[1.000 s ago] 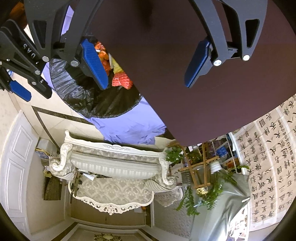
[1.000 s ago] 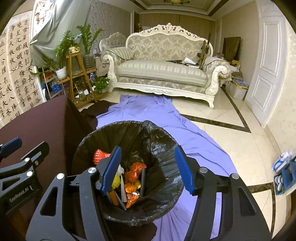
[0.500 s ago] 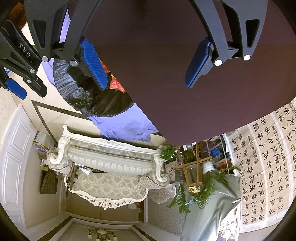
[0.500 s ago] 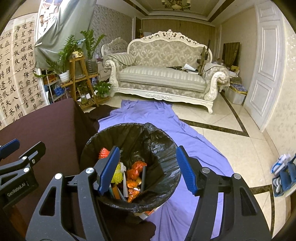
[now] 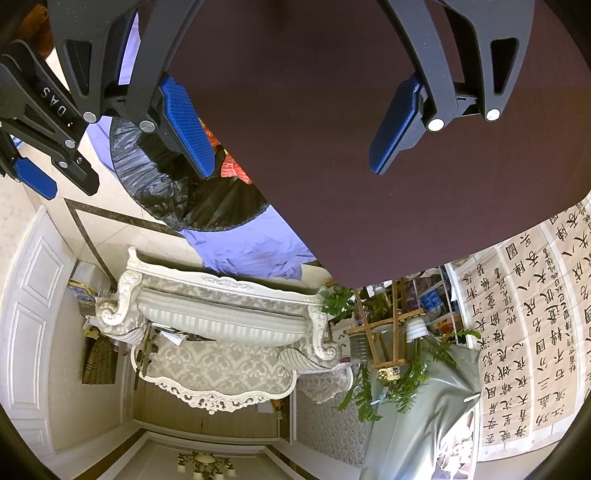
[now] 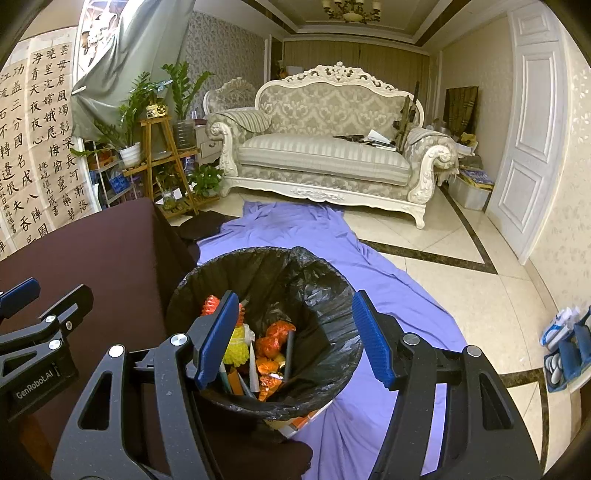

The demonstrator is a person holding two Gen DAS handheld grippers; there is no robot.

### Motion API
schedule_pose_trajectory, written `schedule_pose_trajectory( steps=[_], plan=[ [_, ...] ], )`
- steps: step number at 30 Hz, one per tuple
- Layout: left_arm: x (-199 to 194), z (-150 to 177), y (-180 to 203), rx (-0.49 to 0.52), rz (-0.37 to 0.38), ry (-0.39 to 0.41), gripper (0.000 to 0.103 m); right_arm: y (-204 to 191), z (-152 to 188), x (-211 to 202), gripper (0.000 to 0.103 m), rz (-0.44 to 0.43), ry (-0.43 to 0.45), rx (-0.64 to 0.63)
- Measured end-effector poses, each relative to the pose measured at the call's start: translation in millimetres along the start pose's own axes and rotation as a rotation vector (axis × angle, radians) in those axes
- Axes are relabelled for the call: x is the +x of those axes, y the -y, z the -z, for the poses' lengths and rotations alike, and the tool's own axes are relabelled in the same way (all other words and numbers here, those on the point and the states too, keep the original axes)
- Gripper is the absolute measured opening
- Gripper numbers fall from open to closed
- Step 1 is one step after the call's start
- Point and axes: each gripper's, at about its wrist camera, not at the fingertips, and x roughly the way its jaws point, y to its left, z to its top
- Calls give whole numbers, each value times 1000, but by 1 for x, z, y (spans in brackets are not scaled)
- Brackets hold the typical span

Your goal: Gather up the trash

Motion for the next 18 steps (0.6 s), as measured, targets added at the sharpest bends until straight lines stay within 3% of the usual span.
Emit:
schedule_pose_trajectory(
  steps=[18],
  plan=[
    [0,1,0,0,0,0,83,-1,2,0,62,0,2,-1]
  ],
)
